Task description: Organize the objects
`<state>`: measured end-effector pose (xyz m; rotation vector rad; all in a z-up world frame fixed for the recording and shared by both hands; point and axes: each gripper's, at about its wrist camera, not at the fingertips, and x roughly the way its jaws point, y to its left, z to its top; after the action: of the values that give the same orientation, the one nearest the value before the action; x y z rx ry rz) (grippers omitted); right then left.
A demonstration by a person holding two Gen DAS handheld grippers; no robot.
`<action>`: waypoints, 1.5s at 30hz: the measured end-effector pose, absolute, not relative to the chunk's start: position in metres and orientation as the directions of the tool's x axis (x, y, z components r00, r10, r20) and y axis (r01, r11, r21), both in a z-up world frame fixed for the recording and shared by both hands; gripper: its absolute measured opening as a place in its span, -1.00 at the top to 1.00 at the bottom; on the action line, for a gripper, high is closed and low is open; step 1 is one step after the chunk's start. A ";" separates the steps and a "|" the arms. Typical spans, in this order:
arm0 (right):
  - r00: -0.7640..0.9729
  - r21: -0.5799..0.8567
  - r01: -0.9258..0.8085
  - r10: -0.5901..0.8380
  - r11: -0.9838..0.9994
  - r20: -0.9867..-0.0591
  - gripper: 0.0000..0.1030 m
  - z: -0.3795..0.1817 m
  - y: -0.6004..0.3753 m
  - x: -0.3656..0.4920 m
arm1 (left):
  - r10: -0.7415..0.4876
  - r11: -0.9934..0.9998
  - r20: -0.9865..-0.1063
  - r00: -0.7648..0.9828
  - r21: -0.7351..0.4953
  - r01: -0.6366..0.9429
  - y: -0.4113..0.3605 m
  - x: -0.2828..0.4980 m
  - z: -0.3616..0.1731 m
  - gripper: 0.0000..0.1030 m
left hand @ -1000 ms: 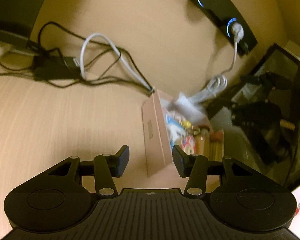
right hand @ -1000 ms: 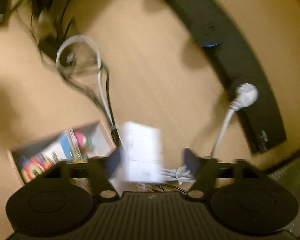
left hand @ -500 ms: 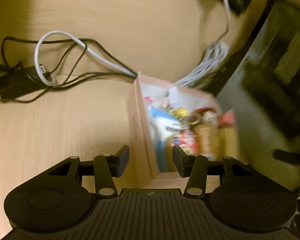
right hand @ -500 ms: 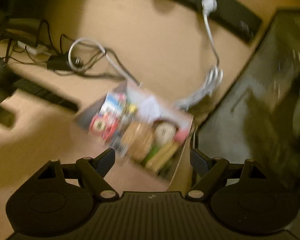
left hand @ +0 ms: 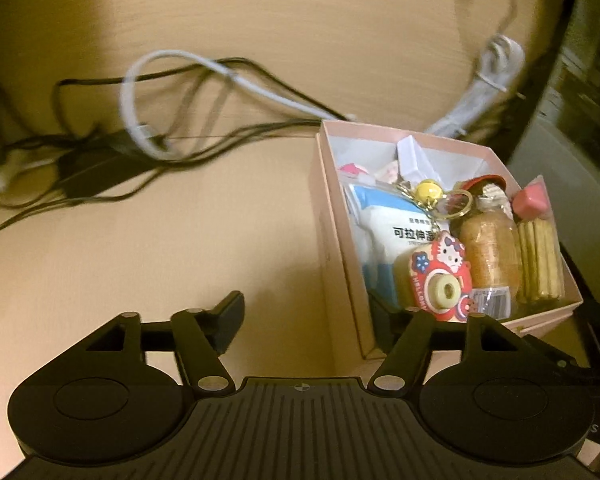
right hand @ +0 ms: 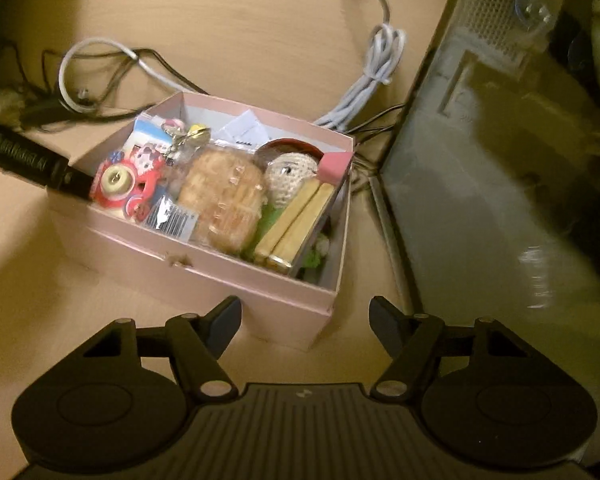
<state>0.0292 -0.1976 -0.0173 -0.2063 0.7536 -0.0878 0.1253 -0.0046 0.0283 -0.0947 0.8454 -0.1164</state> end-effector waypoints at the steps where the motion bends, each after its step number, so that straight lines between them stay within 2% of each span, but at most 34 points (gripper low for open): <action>1: 0.730 -0.190 -0.006 -0.125 0.982 -0.672 -0.37 -0.017 -0.196 0.032 | -0.121 0.991 -0.735 0.667 -0.127 0.040 0.002 0.125 0.029 -0.59; 4: 0.745 -0.172 -0.053 -0.076 0.984 -0.662 -0.37 -0.020 -0.180 0.039 | -0.065 0.991 -0.735 0.675 -0.127 -0.043 0.028 0.129 0.027 -0.77; 7: 0.748 -0.148 -0.091 -0.031 0.985 -0.664 -0.37 -0.020 -0.163 0.055 | -0.051 0.982 -0.741 0.670 -0.158 -0.101 0.053 0.137 0.026 -0.81; 13: 0.751 -0.129 -0.097 -0.012 0.987 -0.661 -0.37 -0.018 -0.140 0.085 | -0.065 0.976 -0.742 0.667 -0.186 -0.111 0.074 0.152 0.021 -0.96; 22: 0.732 -0.108 -0.062 -0.028 0.992 -0.681 -0.38 -0.020 -0.136 0.093 | -0.089 0.982 -0.723 0.685 -0.179 -0.062 0.072 0.152 0.022 -0.94; 28: 0.739 -0.089 0.005 -0.064 0.996 -0.671 -0.66 -0.010 -0.137 0.071 | -0.047 0.984 -0.668 0.742 -0.157 -0.079 0.078 0.107 0.050 -0.94; 30: 0.737 -0.077 0.022 -0.068 0.997 -0.672 -0.70 -0.007 -0.135 0.053 | -0.065 0.981 -0.657 0.751 -0.179 -0.072 0.082 0.085 0.056 -0.94; 34: 0.730 -0.043 0.058 -0.072 0.997 -0.679 -0.94 -0.007 -0.127 0.009 | -0.140 0.976 -0.668 0.731 -0.217 -0.010 0.077 0.036 0.050 -0.94; 40: 0.683 0.003 0.074 -0.048 0.997 -0.729 -0.95 -0.023 -0.117 -0.045 | -0.170 0.979 -0.710 0.684 -0.203 0.033 0.050 -0.025 0.024 -0.94; 45: 0.662 0.023 0.033 -0.004 0.999 -0.749 -1.00 -0.038 -0.121 -0.069 | -0.100 0.986 -0.738 0.668 -0.163 -0.032 0.031 -0.045 0.001 -0.94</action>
<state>-0.0691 -0.1211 -0.0377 0.0356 0.8470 -0.0208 -0.0451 0.0309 0.0010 -0.1674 0.8400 -0.0390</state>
